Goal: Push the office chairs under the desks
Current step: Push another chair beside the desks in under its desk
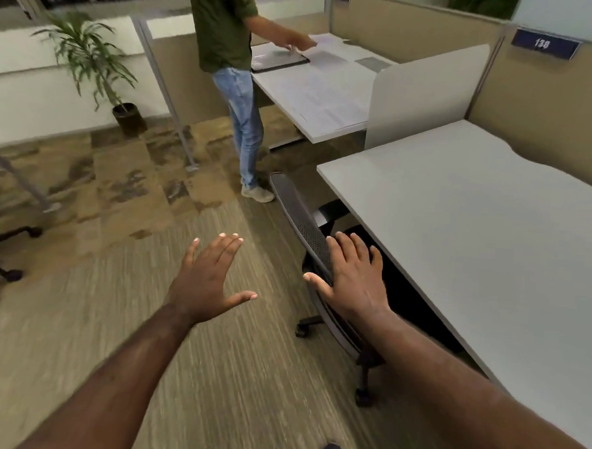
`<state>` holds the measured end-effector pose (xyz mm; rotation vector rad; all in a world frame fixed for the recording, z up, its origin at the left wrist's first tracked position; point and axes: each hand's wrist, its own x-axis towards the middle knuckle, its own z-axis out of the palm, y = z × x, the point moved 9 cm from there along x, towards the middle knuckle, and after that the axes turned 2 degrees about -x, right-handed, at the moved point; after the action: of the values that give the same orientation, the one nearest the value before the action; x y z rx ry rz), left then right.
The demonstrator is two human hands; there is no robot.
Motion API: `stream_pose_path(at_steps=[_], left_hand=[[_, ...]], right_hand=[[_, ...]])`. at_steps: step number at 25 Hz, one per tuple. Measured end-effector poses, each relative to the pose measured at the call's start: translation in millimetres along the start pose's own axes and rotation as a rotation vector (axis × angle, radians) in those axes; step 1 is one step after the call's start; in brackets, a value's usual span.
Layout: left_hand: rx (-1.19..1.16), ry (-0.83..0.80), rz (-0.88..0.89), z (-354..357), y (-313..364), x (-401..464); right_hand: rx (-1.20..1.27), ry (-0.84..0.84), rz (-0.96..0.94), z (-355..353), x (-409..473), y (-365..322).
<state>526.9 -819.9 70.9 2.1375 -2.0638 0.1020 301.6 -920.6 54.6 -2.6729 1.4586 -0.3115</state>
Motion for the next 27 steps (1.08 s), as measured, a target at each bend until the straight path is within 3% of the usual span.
stream_pose_path(at_steps=[7, 14, 20, 27], left_hand=[[-0.013, -0.053, 0.197, 29, -17, 130], [-0.038, -0.210, 0.538, 72, -29, 246], [-0.123, -0.284, 0.881, 99, -11, 286], [-0.115, -0.246, 1.096, 106, 17, 303]], right_hand=[[0.028, -0.119, 0.203, 27, 61, 15], [0.024, -0.250, 0.499, 54, 86, 14], [-0.060, -0.225, 0.773, 64, 74, 6], [-0.088, -0.188, 0.837, 58, 59, 4]])
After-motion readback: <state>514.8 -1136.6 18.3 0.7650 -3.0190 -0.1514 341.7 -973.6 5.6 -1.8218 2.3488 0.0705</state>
